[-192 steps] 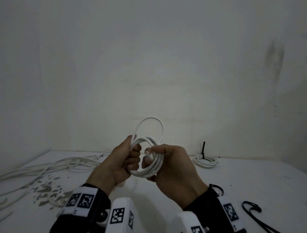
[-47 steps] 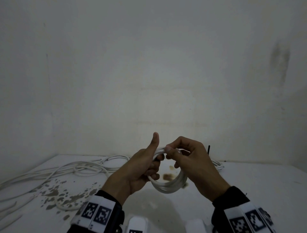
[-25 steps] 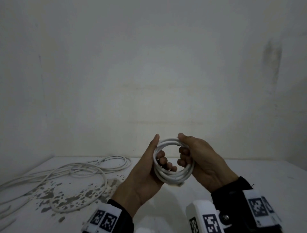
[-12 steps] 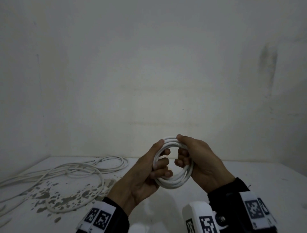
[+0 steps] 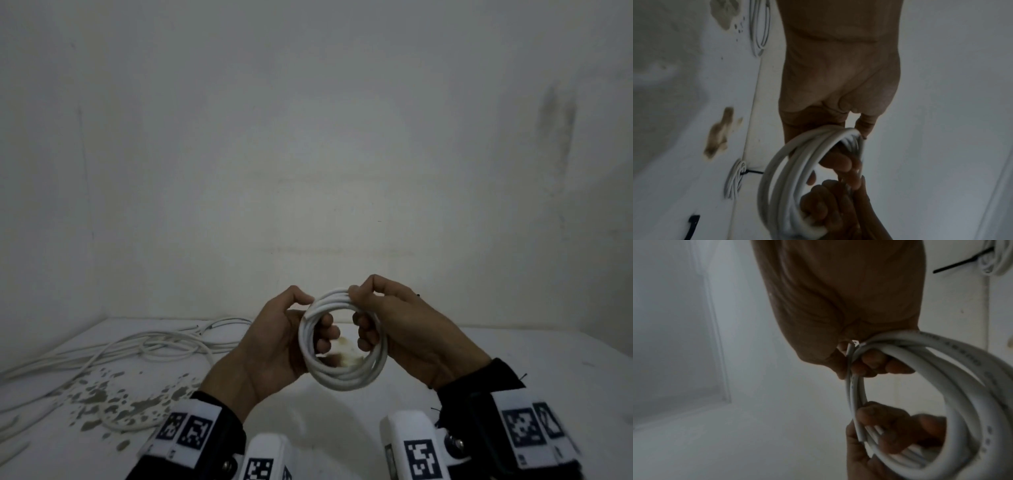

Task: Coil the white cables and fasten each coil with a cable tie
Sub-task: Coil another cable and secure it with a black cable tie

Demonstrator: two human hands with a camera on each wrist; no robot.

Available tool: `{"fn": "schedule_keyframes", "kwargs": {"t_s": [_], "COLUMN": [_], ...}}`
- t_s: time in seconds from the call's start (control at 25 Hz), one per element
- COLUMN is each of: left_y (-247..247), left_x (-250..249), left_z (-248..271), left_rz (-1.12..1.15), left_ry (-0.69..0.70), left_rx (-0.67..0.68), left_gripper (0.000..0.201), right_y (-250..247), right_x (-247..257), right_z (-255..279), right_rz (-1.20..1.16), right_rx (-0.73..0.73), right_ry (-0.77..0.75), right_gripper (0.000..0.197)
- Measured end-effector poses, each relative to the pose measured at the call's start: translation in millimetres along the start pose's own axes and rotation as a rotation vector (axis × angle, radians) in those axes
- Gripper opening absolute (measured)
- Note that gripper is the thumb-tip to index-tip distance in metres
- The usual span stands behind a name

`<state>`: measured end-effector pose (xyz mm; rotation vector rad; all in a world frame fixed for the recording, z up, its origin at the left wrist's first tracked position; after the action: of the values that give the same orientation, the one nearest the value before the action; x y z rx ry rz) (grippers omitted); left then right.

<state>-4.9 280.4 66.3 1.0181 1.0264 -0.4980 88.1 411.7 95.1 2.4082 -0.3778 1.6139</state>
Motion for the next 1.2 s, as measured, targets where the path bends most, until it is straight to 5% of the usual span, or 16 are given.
{"fn": "schedule_keyframes", "kwargs": {"t_s": [0.28,0.52,0.68,1.2], "left_y": [-6,9,8,6], "left_x": [1,3,0,7], "left_z": [4,-3,-1,1], "left_rz": [-0.198,-0.314,-0.234,-0.301], "left_ry": [-0.205,0.059,0.099,0.001], "left_rx": [-0.045,-0.451,-0.499,-0.459], "left_gripper": [0.053,0.043,0.038,0.039], "right_y": [13,8,14,15], "right_x": [-14,-10,-14,-18], "right_z": [4,3,3,5], "right_rz": [0.193,0.209,0.242,0.197], "right_rx": [0.126,0.105,0.102,0.138], "right_ry": [0.017,-0.04,-0.13,0.071], "right_gripper": [0.025,0.01,0.017,0.019]}}
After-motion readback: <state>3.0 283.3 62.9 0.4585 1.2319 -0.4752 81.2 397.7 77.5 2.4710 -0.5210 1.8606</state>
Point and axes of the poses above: each hand's wrist, its own z-axis away from the middle knuckle, its own y-axis out of the palm, x = y × z, the point moved 2 cm from there along -z, towards the middle knuckle, and after that the axes turned 10 degrees about -y, right-handed, at the moved point
